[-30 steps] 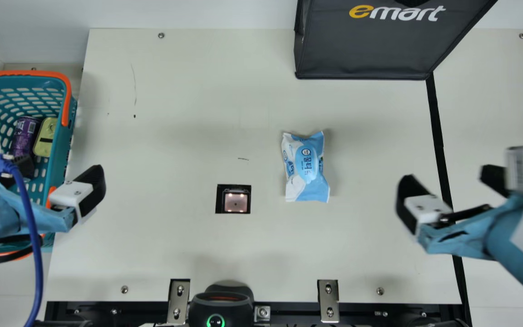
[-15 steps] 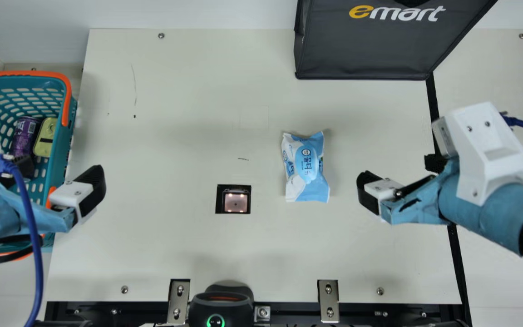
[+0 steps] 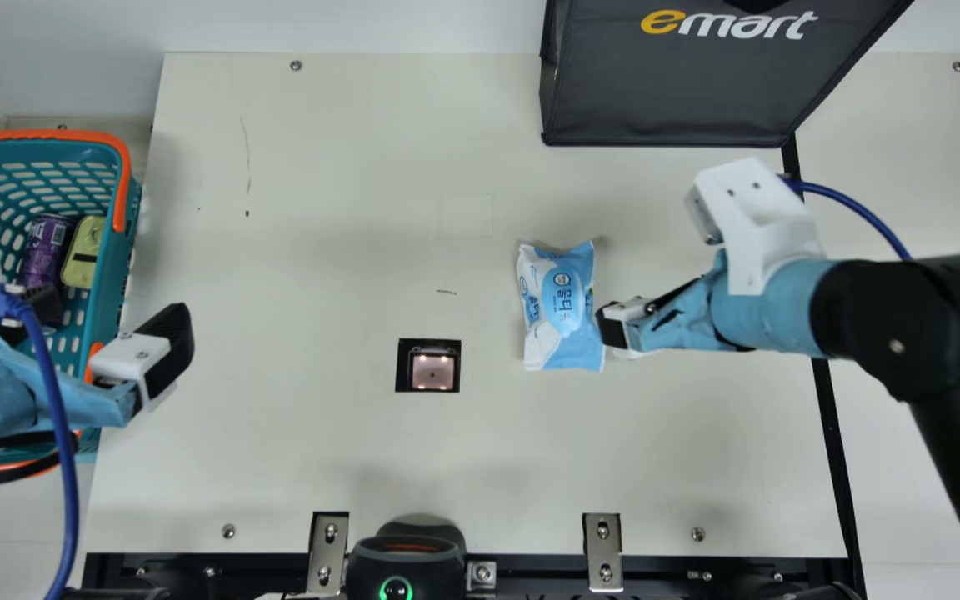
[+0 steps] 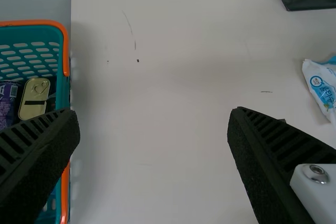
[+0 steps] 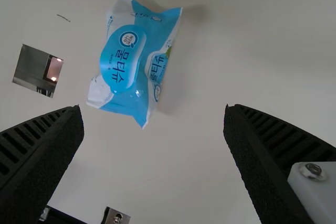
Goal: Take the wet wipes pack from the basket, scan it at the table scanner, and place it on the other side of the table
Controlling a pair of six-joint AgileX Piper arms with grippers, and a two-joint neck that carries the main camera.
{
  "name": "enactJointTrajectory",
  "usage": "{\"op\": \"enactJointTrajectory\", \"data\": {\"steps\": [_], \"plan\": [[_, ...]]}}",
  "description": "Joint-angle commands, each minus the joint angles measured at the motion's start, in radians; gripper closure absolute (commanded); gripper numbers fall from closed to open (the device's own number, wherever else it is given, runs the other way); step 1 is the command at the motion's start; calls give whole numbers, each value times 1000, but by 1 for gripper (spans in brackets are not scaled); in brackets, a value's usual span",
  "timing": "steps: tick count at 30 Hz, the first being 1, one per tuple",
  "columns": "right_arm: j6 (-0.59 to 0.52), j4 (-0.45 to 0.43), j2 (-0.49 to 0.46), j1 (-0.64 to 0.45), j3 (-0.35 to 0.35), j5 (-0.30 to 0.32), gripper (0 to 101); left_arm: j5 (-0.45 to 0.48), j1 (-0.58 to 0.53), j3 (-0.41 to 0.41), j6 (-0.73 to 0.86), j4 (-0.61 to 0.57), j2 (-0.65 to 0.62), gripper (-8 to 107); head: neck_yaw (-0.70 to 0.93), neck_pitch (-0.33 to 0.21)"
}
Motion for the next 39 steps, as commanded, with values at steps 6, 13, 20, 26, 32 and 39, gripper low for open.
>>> {"op": "enactJointTrajectory", "data": {"steps": [6, 13, 20, 26, 32, 39], "plan": [[105, -23, 104, 77, 0, -50, 6, 0, 0, 0, 0, 0, 0, 9, 2, -24], [256, -83, 197, 163, -5, -118, 6, 0, 0, 0, 0, 0, 0, 9, 2, -24], [448, -182, 276, 258, -11, -178, 6, 0, 0, 0, 0, 0, 0, 9, 2, -24], [612, -268, 334, 328, -18, -204, 6, 0, 0, 0, 0, 0, 0, 9, 2, -24], [737, -329, 383, 371, -22, -221, 6, 0, 0, 0, 0, 0, 0, 9, 2, -24], [807, -350, 420, 381, -13, -246, 6, 0, 0, 0, 0, 0, 0, 9, 2, -24]]}}
